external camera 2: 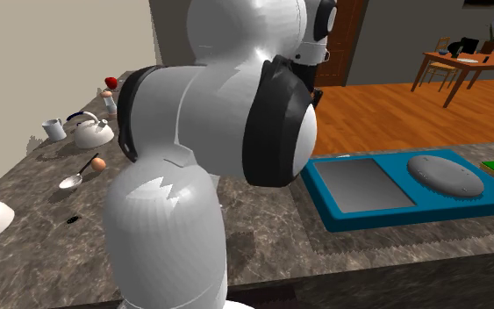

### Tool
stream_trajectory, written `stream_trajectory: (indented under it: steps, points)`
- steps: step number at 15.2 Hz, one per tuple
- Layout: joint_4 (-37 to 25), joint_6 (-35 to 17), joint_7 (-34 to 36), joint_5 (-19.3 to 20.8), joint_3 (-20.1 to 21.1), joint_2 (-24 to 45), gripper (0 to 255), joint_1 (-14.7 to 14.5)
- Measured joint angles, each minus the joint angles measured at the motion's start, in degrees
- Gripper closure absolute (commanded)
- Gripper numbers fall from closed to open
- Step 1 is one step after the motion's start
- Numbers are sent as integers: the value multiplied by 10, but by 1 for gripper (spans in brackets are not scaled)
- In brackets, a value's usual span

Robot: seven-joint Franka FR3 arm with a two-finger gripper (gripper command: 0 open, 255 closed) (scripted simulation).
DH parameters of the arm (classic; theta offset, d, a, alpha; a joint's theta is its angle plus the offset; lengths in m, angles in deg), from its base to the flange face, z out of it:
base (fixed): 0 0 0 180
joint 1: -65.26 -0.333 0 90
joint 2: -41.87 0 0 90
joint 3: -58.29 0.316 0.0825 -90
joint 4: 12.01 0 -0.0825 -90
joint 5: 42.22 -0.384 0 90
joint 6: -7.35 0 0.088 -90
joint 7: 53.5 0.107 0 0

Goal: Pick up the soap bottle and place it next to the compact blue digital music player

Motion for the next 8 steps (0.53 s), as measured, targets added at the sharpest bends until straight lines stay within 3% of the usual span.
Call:
stream_trajectory:
  steps: [8]
  points:
    - [38,-6,-100,15,-44,-27,255,54]
